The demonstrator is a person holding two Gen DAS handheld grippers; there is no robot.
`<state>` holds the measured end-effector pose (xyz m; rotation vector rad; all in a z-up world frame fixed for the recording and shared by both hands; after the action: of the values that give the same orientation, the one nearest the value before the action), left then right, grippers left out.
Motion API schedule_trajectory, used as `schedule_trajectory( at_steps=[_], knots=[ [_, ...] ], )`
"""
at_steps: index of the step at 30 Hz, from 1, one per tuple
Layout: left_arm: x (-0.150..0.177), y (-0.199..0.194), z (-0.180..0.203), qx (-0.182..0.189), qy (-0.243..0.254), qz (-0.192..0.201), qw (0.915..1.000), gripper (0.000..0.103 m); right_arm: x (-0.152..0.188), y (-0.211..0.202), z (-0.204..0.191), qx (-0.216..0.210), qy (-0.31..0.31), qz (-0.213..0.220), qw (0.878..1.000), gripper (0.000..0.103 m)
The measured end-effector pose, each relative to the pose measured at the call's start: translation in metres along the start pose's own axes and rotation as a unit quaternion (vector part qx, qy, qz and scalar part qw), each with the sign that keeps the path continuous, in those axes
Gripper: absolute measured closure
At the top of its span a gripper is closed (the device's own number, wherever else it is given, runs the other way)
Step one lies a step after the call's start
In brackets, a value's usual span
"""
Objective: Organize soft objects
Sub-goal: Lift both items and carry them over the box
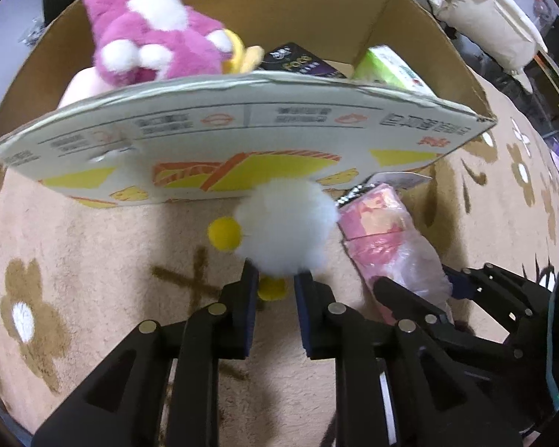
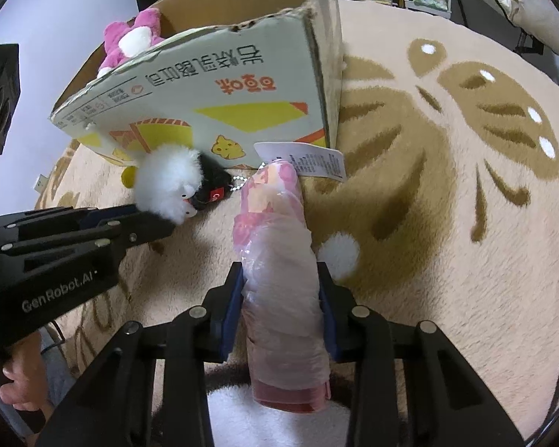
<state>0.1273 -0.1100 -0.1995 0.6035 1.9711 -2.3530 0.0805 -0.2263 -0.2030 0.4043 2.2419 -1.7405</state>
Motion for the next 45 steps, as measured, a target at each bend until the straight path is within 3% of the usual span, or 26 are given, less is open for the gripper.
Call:
schedule_trajectory(
  at_steps=[6, 22, 31, 33, 35, 37, 45],
  knots=[
    [-0.007, 0.003, 0.007, 0.002, 0.011, 0.001, 0.9999, 0.078, 0.000, -0.002, 0.006, -0.002, -0.001, -0.001, 1.000, 0.064],
    [-0.022, 0.012, 0.002, 0.039, -0.026, -0.004, 0.9989, 0.073, -0.003, 0.002, 0.004, -0.005, 0.000, -0.002, 1.000, 0.064],
    [-0.023, 0.011, 0.020, 0.033, -0.001, 0.024, 0.9992, 0.085, -0.002, 0.001, 0.004, -0.005, -0.001, -0.001, 1.000, 0.064],
    [-0.019, 0.010, 0.023, 0.035, 0.000, 0.024, 0.9991, 0.087, -0.002, 0.000, 0.003, -0.007, -0.002, 0.002, 1.000, 0.067],
    [-0.017, 0.005, 0.023, 0.031, -0.001, 0.033, 0.9990, 0.087, -0.002, -0.003, 0.002, -0.016, -0.003, 0.003, 1.000, 0.078],
    [-0.017, 0.000, 0.023, 0.033, -0.004, 0.040, 0.9987, 0.087, -0.002, -0.008, -0.001, -0.028, -0.006, 0.008, 1.000, 0.084],
    [-0.005, -0.034, 0.009, 0.023, -0.032, 0.081, 0.9960, 0.088, 0.001, -0.039, -0.003, -0.033, -0.009, 0.044, 0.998, 0.085]
  ],
)
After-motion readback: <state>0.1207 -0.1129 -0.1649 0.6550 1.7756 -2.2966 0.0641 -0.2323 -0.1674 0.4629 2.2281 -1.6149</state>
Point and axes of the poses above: each gripper's, at about its wrist camera, not at the fingertips, and y roughly the way its jaws point, z to its right, x to its underside, the point moved 2 cm from there along y, roughly the way its jaws point, and after that the axes turned 4 degrees about -y, right-handed, at the moved point
